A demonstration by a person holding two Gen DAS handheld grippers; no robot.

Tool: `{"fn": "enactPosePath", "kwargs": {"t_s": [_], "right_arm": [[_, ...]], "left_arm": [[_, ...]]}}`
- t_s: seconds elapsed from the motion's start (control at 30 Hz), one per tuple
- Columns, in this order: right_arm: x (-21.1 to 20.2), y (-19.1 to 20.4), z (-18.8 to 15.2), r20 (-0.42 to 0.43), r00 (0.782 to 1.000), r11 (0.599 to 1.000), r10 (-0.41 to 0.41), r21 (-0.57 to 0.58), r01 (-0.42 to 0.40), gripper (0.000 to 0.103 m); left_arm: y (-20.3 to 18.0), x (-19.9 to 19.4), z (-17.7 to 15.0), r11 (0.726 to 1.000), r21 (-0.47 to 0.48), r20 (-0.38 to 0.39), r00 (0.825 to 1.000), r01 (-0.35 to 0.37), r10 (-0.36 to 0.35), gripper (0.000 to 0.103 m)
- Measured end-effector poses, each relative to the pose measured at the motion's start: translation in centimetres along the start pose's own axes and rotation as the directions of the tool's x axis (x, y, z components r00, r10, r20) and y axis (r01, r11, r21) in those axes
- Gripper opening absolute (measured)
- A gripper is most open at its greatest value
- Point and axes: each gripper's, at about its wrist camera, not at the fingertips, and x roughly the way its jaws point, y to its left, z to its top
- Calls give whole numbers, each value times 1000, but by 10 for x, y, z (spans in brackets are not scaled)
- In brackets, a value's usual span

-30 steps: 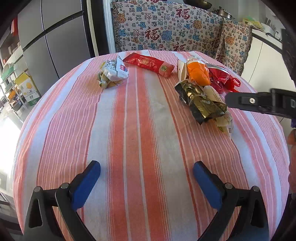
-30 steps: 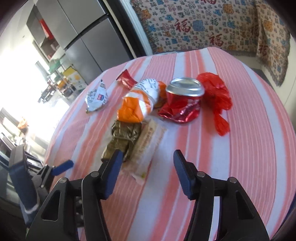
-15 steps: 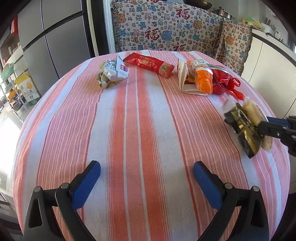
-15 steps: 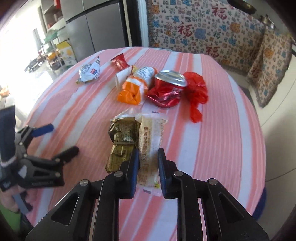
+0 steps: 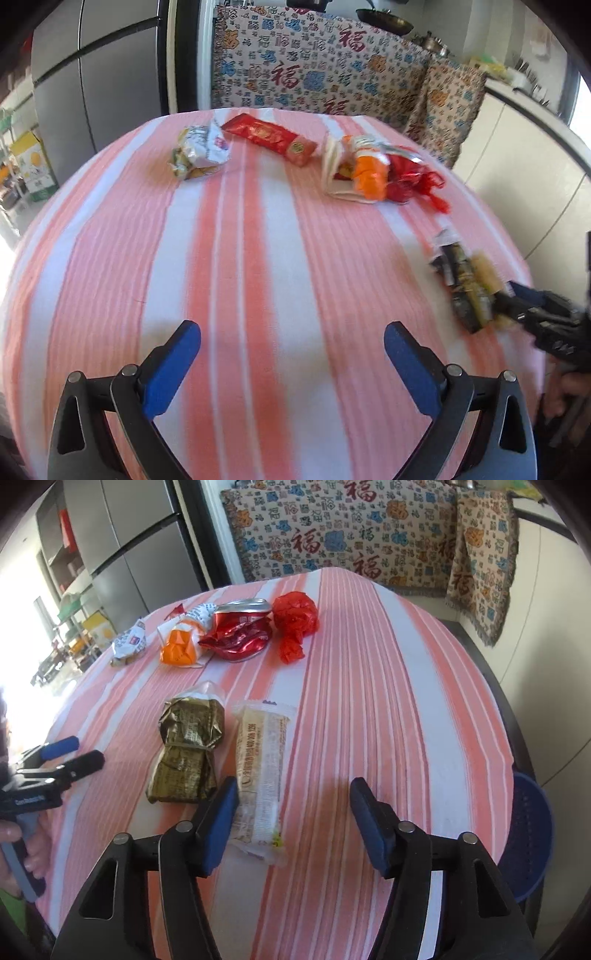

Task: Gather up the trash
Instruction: 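Grasp the gold-wrapped snack with the left tool while the right tool grasps the bread wrapper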

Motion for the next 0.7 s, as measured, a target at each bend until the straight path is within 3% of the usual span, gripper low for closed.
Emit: {"fn": "enactPosePath", "kwargs": {"t_s": [0.07, 0.13, 0.33, 0.43, 0.5, 0.6, 0.63, 0.7], "right_arm": [[1, 4, -5, 18, 1000, 999, -21, -41, 22, 68], [1, 10, -10, 36, 998, 996, -46, -75, 49, 70], [-10, 8, -22, 59, 997, 997, -57, -55, 61, 69], [-14, 3, -22, 65, 996, 998, -54, -36, 57, 62], [-15, -1, -22, 65, 997, 999, -35, -18, 37, 61], [-16, -2, -23, 74, 997, 999, -26, -20, 28, 61], [-16, -1, -24, 76, 997, 999, -27, -25, 29, 61], [-17, 0, -25, 78, 996, 999, -30, -34, 32, 61]], "left_arm": [[-16, -8, 1, 992, -21, 23, 992, 122, -121, 101], [-36, -7, 3, 985, 0, 19, 985, 174, -174, 101], [-89, 17, 17, 980, 52, -6, 981, 192, -192, 100], [-101, 30, 21, 983, 71, -31, 986, 168, -166, 99], [-107, 38, 21, 984, 85, -48, 987, 158, -155, 88], [-113, 48, 22, 982, 103, -82, 985, 160, -152, 58], [-113, 51, 21, 981, 108, -99, 984, 159, -148, 37], [-110, 53, 18, 977, 103, -118, 978, 187, -175, 33]]}}
